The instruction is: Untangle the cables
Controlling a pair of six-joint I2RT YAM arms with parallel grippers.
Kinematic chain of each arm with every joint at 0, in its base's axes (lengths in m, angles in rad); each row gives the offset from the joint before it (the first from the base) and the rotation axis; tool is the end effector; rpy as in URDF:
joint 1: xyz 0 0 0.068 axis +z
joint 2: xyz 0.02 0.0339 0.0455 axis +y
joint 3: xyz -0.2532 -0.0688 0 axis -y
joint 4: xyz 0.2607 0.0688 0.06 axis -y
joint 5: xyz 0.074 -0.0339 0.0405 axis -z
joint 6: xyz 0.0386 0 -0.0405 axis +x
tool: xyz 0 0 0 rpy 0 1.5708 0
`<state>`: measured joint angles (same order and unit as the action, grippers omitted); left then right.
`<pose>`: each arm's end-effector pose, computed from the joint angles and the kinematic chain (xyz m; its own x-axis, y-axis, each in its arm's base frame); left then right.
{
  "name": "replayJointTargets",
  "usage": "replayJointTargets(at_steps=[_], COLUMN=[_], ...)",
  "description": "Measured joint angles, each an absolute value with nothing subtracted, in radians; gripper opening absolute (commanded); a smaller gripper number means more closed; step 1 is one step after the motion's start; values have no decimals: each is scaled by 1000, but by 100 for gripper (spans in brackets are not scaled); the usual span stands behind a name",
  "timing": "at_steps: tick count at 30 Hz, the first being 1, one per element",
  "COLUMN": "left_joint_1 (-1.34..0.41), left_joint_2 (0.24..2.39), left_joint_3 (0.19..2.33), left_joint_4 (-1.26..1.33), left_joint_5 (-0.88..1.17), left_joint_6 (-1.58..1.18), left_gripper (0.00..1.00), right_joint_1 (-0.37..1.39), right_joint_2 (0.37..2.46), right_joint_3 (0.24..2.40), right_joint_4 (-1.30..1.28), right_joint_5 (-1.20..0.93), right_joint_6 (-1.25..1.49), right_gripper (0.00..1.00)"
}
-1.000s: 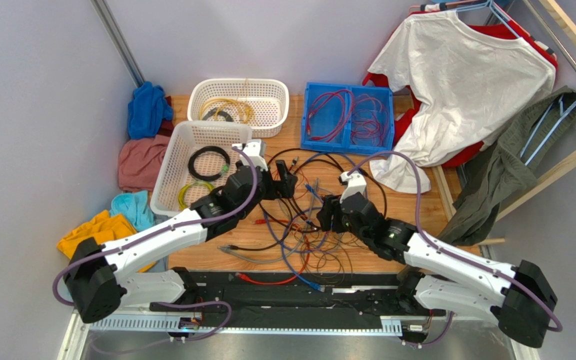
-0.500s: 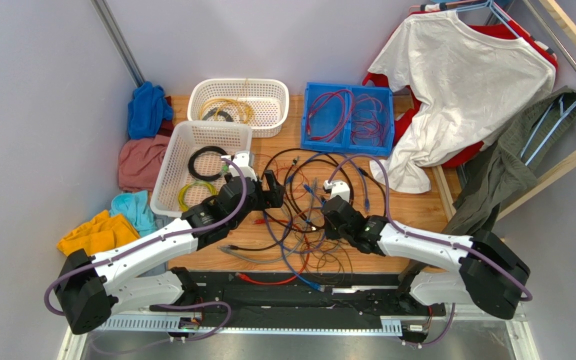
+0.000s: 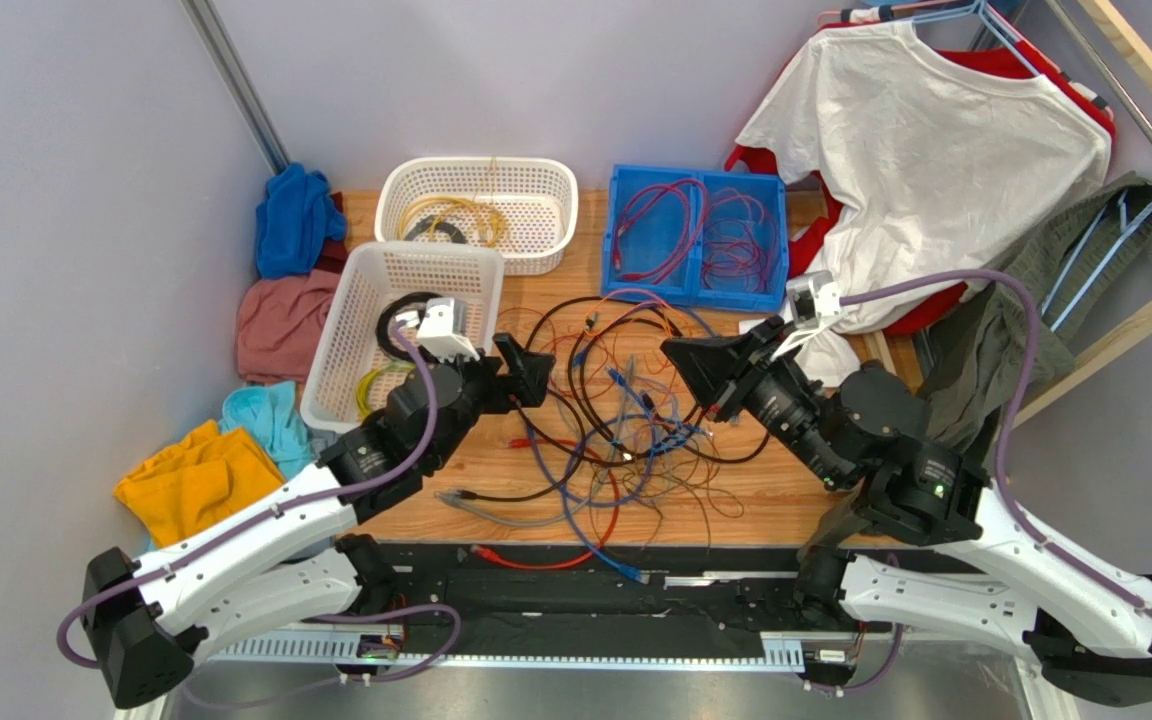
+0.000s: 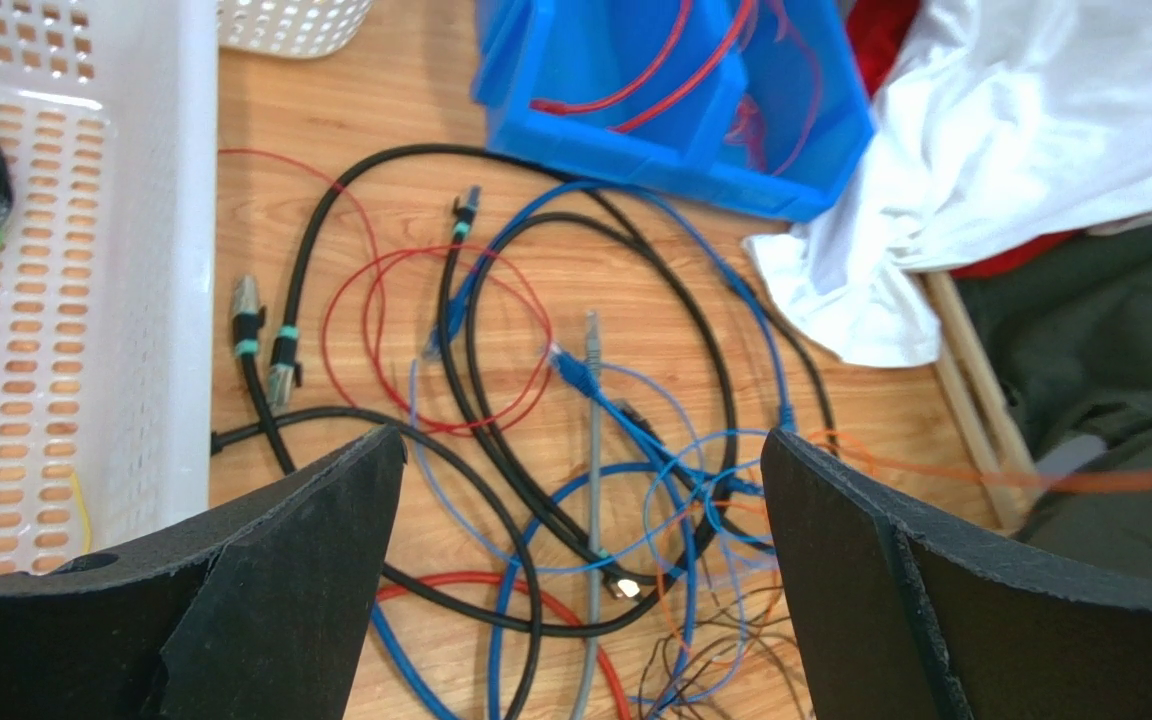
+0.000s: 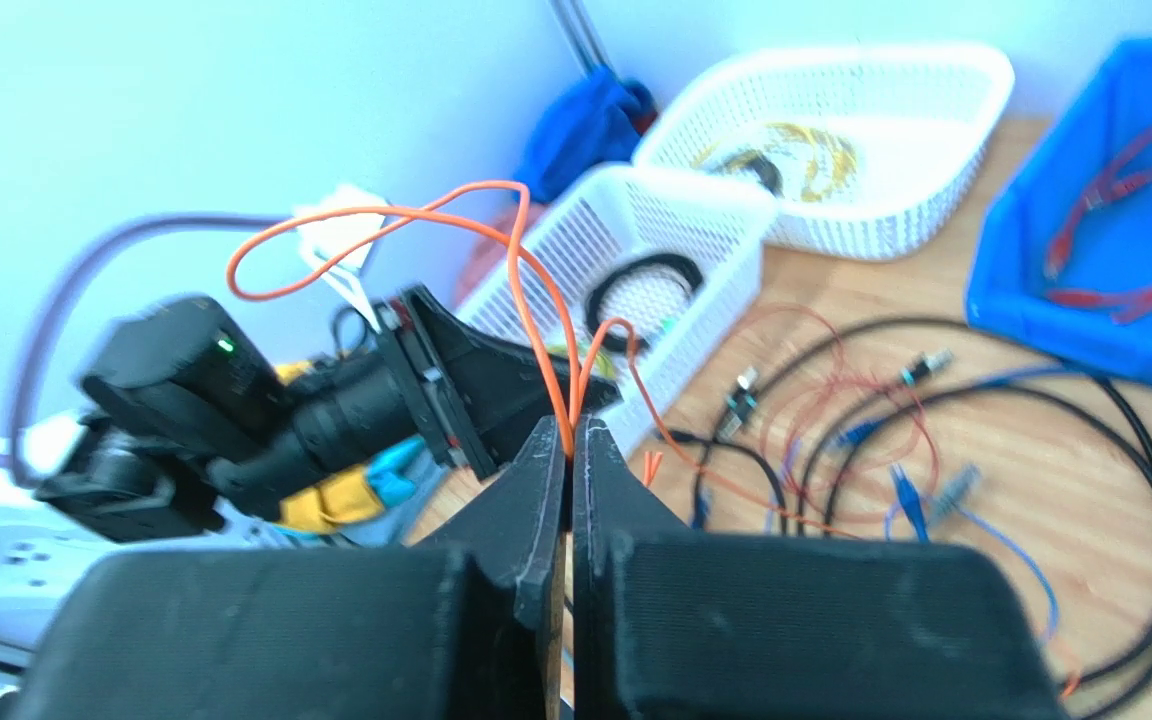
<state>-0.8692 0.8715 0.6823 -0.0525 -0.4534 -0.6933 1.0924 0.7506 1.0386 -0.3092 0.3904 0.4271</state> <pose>0.1613 -0.1647 0.2912 -0.3822 -0.4378 -0.8138 0.2183 0.8130 -0.5399 0.0947 0.1507 0.4155 -0.2764 0.2991 -0.9133 -0.5837 0.7027 0.4068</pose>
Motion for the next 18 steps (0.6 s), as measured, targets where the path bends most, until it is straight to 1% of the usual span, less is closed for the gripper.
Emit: replayJointTargets(at_steps=[4,10,13,18], left_joint_1=[-869,-869,-869,-869], left_joint_2=[797,730,763,880], left_joint_3=[620,502,461,453], left_joint_4=[38,313,483,673], left_joint_5=[-404,-212,-116,23], left_joint_6=[-670,-585,-552,-539], left_gripper=[98,98,98,96], right_joint_1=[1093,1093,1093,1093], right_joint_2=[746,758,756,756], right_joint_3=[1066,1061,1061,1061], right_joint_4=[-320,-361,-360,-361], right_joint_5=[357,323,302,258], right_joint_6=[413,406,406,411], right_gripper=[0,0,0,0])
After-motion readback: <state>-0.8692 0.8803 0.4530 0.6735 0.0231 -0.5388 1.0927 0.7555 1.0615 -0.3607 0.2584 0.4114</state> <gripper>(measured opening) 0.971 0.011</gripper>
